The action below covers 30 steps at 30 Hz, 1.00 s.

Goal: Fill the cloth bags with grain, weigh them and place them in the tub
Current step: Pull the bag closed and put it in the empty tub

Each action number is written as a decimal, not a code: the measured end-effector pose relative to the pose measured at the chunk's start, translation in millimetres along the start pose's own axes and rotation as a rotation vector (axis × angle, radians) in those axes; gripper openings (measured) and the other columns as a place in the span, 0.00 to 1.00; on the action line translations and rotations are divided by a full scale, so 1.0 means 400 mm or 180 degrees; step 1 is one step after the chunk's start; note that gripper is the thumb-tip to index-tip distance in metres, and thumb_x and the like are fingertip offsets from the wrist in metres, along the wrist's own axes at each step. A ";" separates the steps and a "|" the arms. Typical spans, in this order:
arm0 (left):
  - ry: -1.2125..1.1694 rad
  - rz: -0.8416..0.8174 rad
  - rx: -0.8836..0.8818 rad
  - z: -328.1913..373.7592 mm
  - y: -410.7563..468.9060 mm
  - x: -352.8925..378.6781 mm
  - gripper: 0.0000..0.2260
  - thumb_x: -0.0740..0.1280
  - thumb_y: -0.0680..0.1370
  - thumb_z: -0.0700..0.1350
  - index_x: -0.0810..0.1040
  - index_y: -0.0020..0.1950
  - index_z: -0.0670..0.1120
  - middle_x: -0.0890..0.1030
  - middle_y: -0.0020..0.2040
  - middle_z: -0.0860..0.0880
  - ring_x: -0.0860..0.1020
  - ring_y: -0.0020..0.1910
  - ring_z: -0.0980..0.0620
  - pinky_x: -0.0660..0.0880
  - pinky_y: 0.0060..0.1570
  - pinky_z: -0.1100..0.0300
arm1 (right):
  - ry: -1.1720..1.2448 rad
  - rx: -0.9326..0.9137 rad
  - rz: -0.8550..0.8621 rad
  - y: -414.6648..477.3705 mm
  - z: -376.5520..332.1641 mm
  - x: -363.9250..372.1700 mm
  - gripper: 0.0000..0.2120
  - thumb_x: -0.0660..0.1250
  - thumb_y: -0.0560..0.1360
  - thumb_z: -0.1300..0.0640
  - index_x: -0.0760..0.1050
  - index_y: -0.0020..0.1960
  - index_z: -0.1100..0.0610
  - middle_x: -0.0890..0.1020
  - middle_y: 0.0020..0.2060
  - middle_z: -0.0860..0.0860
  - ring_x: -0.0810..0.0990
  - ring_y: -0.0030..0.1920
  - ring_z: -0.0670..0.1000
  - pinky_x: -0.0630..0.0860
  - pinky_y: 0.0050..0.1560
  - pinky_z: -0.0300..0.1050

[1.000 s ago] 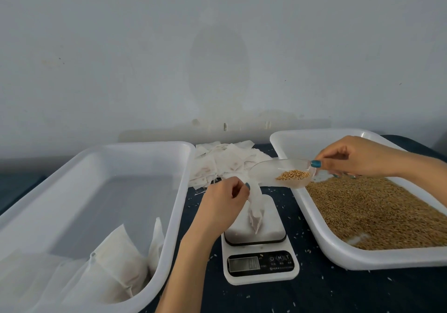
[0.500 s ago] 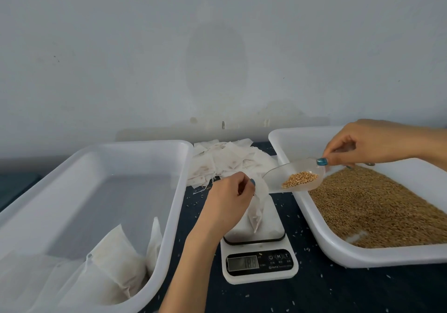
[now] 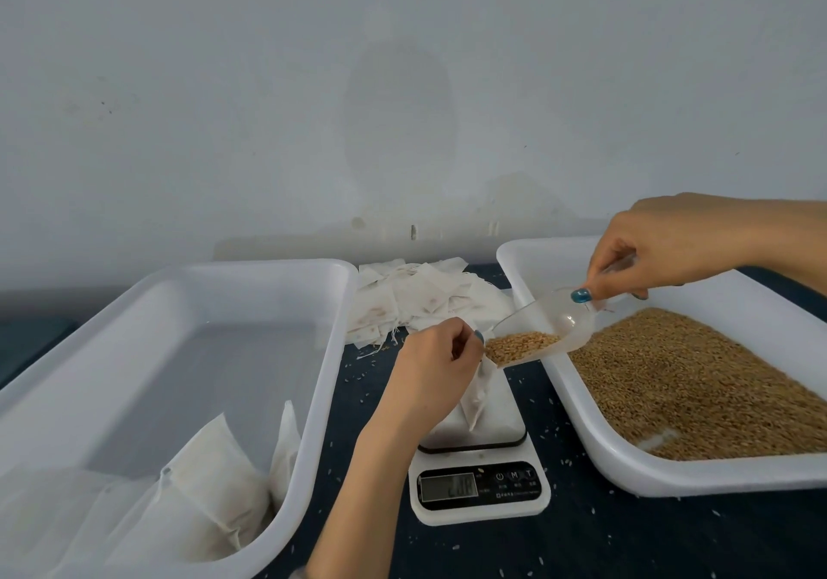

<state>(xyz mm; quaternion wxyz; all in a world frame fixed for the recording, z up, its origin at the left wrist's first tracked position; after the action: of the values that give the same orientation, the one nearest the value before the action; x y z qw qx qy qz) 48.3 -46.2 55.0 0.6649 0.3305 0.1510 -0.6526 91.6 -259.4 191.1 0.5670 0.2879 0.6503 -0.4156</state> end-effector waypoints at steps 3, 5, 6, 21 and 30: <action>-0.0011 0.0015 -0.0023 -0.003 0.000 0.000 0.13 0.61 0.82 0.48 0.72 0.38 0.49 0.74 0.31 0.52 0.66 0.27 0.57 0.64 0.30 0.65 | 0.0001 0.0000 0.0022 -0.003 0.004 0.004 0.15 0.57 0.66 0.26 0.79 0.43 0.28 0.82 0.31 0.37 0.74 0.23 0.39 0.64 0.24 0.30; -0.0039 0.0032 -0.0033 -0.005 0.000 0.000 0.13 0.61 0.82 0.48 0.73 0.39 0.46 0.75 0.32 0.50 0.66 0.28 0.56 0.64 0.31 0.65 | 0.0019 0.0002 0.0042 -0.007 0.010 0.007 0.16 0.57 0.66 0.26 0.79 0.44 0.29 0.82 0.31 0.37 0.74 0.23 0.39 0.64 0.23 0.30; -0.0060 0.0045 -0.0040 -0.006 0.000 0.000 0.13 0.61 0.82 0.48 0.74 0.39 0.46 0.76 0.33 0.48 0.66 0.28 0.56 0.64 0.31 0.65 | 0.0045 0.0008 0.0058 -0.010 0.014 0.008 0.16 0.57 0.66 0.26 0.79 0.44 0.29 0.82 0.31 0.37 0.74 0.23 0.39 0.64 0.23 0.30; -0.0053 0.0134 -0.0105 -0.017 0.001 -0.001 0.13 0.61 0.82 0.49 0.76 0.42 0.44 0.80 0.36 0.45 0.68 0.29 0.57 0.65 0.31 0.67 | 0.0286 0.0029 0.0247 -0.026 0.046 0.024 0.20 0.54 0.61 0.21 0.77 0.45 0.25 0.82 0.32 0.37 0.77 0.24 0.41 0.66 0.26 0.32; -0.0051 0.0138 -0.0160 -0.021 -0.003 -0.003 0.13 0.61 0.82 0.49 0.75 0.41 0.46 0.77 0.32 0.51 0.68 0.28 0.57 0.66 0.30 0.68 | 0.0742 0.0088 0.0082 -0.037 0.079 0.079 0.17 0.57 0.65 0.26 0.78 0.45 0.31 0.82 0.30 0.41 0.75 0.24 0.41 0.69 0.28 0.34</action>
<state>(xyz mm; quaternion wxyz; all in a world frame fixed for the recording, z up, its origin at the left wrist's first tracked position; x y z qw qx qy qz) 49.1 -39.9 49.5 0.6882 0.3116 0.1548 -0.6367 89.0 -297.2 163.0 0.4888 0.3504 0.7022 -0.3810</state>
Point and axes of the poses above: each hand's wrist, its own y-axis towards the middle knuckle, its own x-axis out of the palm, z = x × y, the point moved 4 cm from there along y, towards the middle knuckle
